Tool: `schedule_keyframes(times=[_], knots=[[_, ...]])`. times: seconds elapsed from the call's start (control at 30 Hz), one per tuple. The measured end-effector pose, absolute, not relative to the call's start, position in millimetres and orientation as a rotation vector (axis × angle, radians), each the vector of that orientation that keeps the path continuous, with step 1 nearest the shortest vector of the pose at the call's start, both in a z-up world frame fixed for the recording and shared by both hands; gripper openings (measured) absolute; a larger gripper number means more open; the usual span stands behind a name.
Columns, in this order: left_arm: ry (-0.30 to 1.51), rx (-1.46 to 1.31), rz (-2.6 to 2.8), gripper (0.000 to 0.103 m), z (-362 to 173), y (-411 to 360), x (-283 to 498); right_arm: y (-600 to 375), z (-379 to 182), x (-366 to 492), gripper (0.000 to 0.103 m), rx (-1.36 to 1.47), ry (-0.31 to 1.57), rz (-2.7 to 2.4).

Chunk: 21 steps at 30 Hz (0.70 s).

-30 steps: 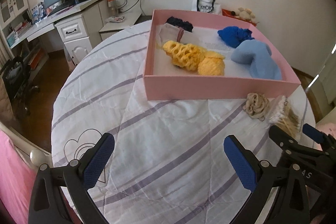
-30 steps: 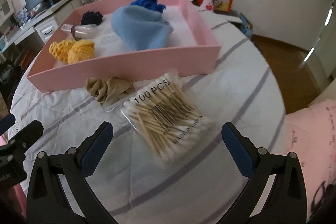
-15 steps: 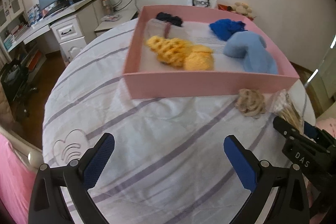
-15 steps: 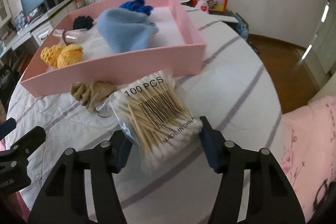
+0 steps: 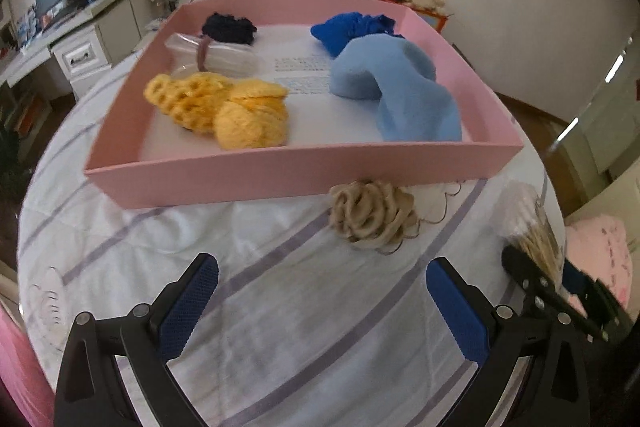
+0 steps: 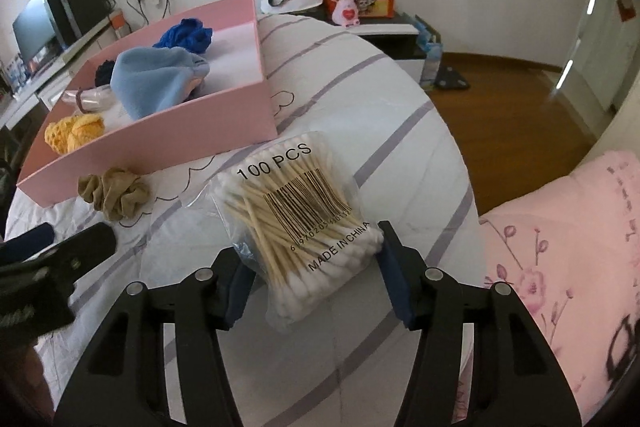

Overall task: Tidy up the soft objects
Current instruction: 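Grasp the cotton swab bag with the right gripper while the left approaches the beige scrunchie, then grasp the beige scrunchie with the left gripper while the right lifts the swab bag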

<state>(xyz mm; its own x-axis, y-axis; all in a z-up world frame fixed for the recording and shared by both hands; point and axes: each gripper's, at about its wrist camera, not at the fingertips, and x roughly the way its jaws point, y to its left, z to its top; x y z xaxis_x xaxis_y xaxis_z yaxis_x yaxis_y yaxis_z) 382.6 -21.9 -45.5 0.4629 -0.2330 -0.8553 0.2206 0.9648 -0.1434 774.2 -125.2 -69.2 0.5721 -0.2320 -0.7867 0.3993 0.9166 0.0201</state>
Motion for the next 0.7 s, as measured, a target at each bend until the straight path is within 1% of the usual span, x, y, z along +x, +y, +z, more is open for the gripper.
schedule_keyframes(times=[0.13, 0.3, 0.37, 0.43, 0.5, 0.53, 0.57, 0.6, 0.63, 0.67, 0.7], knots=[[1.098, -0.060, -0.275, 0.103, -53.6, -30.3, 396.4, -128.9, -71.8, 775.4, 0.055, 0.196, 0.883, -0.363], [1.073, -0.054, -0.245, 0.101, -60.3, -37.5, 407.5, -130.3, -74.0, 776.3, 0.059, 0.197, 0.873, -0.341], [1.059, -0.055, -0.239, 0.095, -62.6, -40.3, 409.8, -131.0, -74.6, 777.5, 0.059, 0.195, 0.869, -0.337], [1.039, -0.036, -0.225, 0.084, -64.0, -44.9, 410.7, -131.2, -75.1, 777.6, 0.060, 0.192, 0.867, -0.337], [1.025, -0.013, -0.227, 0.076, -65.4, -48.5, 410.4, -131.1, -75.7, 778.7, 0.060, 0.191, 0.865, -0.337], [1.017, -0.003, -0.226, 0.066, -65.4, -49.7, 409.7, -131.2, -76.0, 779.3, 0.060, 0.192, 0.863, -0.339], [1.009, 0.000, -0.229, 0.060, -64.8, -50.4, 408.6, -131.0, -76.3, 779.2, 0.060, 0.192, 0.863, -0.340], [1.005, -0.001, -0.234, 0.050, -64.4, -50.6, 407.6, -130.8, -76.4, 779.7, 0.060, 0.191, 0.863, -0.342], [1.004, -0.003, -0.235, 0.046, -63.2, -49.7, 406.7, -130.4, -76.5, 779.9, 0.059, 0.187, 0.865, -0.346], [1.002, -0.009, -0.237, 0.035, -63.3, -48.9, 406.3, -129.9, -76.4, 779.6, 0.059, 0.186, 0.865, -0.350], [1.004, -0.016, -0.241, 0.030, -62.7, -47.6, 406.4, -130.4, -76.1, 779.2, 0.057, 0.190, 0.864, -0.353]])
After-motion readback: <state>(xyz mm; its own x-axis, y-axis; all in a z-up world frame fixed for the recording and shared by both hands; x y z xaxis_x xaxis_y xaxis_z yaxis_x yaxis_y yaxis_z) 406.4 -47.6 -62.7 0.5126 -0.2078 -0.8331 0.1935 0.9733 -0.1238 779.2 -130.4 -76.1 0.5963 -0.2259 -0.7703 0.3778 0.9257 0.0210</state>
